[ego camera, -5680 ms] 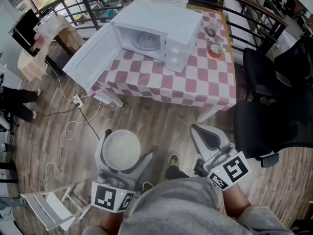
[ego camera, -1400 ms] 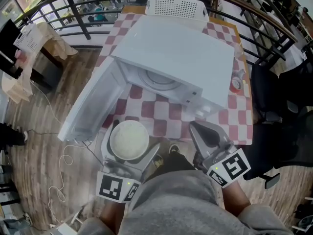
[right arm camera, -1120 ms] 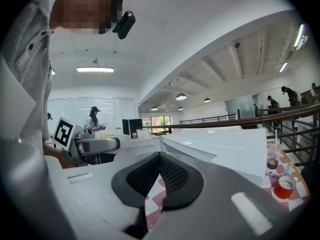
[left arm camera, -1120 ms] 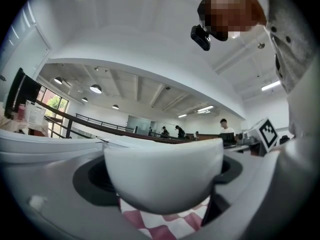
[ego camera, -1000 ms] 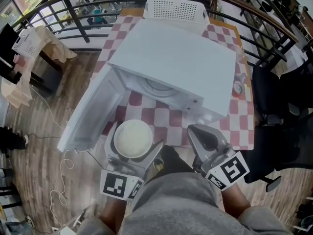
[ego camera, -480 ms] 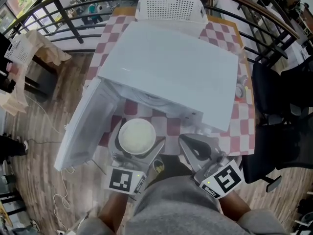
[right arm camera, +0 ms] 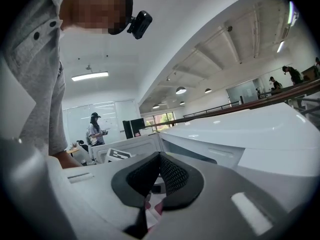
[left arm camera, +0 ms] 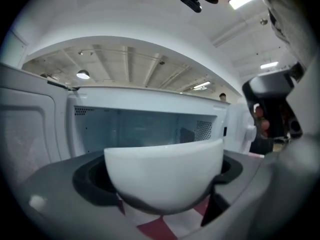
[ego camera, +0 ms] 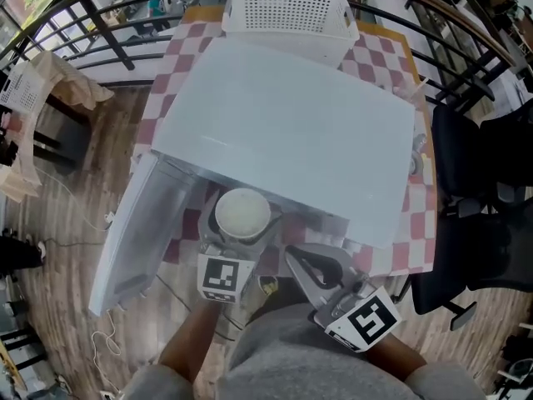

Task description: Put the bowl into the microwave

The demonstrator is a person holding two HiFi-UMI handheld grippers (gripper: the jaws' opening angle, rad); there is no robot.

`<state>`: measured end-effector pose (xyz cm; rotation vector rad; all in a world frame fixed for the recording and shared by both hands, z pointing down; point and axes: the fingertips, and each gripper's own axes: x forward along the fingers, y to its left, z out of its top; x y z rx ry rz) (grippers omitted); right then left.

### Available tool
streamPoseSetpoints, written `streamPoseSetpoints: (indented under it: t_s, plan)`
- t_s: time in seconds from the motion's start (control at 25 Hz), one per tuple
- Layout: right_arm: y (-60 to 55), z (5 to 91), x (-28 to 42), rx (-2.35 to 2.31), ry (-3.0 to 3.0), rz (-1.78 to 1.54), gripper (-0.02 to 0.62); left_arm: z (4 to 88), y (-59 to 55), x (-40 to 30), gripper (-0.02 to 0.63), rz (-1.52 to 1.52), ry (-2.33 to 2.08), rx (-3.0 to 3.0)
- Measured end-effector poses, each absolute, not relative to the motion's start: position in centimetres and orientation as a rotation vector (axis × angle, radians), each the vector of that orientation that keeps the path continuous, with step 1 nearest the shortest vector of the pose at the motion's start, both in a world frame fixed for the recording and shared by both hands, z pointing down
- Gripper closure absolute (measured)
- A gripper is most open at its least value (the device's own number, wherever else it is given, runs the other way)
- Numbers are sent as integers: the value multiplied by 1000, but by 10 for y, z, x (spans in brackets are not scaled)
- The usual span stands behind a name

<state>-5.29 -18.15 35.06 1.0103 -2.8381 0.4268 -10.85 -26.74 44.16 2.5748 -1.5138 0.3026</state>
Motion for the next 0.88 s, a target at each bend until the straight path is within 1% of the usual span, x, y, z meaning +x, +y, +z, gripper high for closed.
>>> streamPoseSetpoints:
  t_s: [0.44,0.6,0.88]
  plan:
    - [-207,358,-60,956,-2842,433,595,499,-339,-96,77,503,-1500,2530]
    - [-208,359,-63,926,-2856,480,595,512,-350,-93,77,566,-1508,2502]
    - [-210,360,-62,918,-2850,457,595,527,-359,-90,77,637,-1504,2482]
